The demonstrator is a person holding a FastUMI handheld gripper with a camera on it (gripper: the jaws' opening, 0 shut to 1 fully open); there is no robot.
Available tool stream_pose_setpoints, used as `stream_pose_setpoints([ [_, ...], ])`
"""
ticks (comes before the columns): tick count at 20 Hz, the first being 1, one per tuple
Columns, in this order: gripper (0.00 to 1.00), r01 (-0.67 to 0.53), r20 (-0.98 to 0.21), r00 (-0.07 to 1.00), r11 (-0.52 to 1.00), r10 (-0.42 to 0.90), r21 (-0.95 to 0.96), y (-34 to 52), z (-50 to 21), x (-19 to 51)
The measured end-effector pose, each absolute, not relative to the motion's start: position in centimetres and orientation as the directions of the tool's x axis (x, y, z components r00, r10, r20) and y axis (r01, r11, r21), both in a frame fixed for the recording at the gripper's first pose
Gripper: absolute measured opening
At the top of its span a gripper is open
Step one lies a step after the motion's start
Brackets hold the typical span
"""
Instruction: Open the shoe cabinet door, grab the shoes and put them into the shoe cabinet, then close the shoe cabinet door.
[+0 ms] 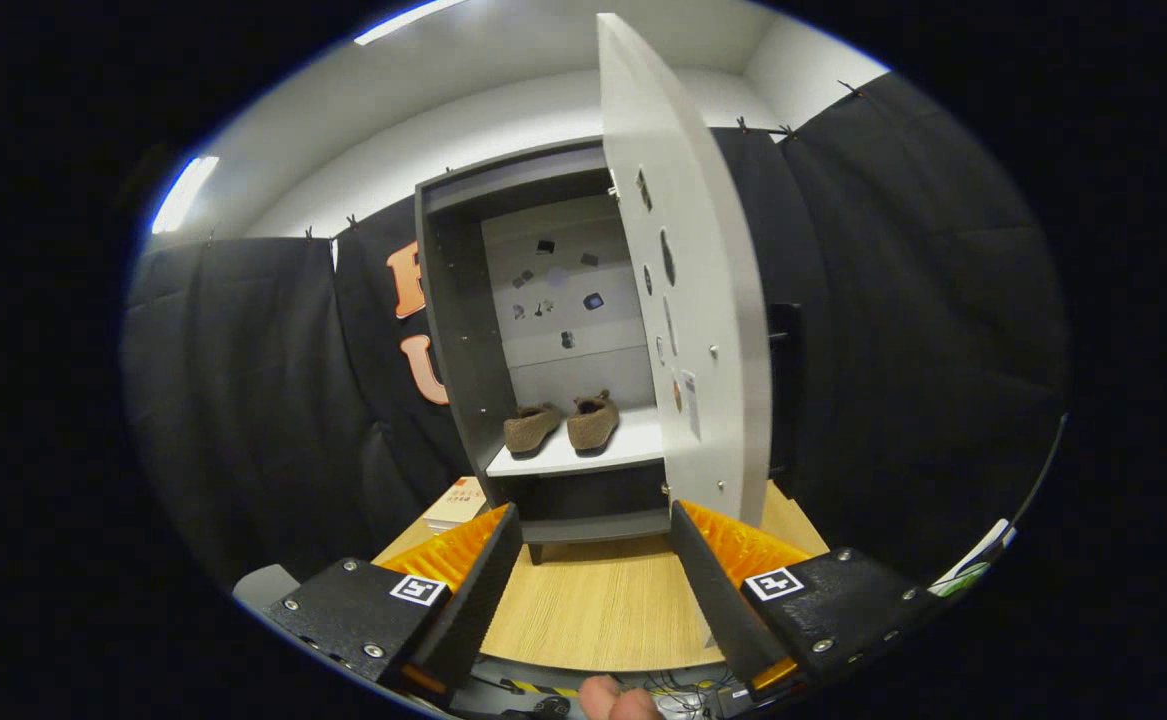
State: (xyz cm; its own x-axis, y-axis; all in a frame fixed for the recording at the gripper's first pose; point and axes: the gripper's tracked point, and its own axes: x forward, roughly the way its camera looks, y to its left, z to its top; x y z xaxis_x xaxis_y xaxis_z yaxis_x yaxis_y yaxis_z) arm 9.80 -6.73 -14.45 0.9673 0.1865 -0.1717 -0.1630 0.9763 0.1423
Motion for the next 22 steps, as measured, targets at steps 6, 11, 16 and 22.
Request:
stream_pose_setpoints([
  [6, 0.95, -0.047, -0.137, 0.988, 0.984, 0.072, 0.173, -15.2, -12.3, 10.3],
  [11, 0.95, 0.0, -0.123, 0.992, 0.991, 0.017, 0.131, -19.0, -11.3, 11.7],
  [16, 0.95, -0.004, -0.121, 0.992, 0.987, 0.024, 0.162, -19.1, -11.4, 14.5],
  [22, 0.93, 0.03, -0.134, 0.991, 0.988, -0.01, 0.151, -17.8, -12.0, 15.2],
])
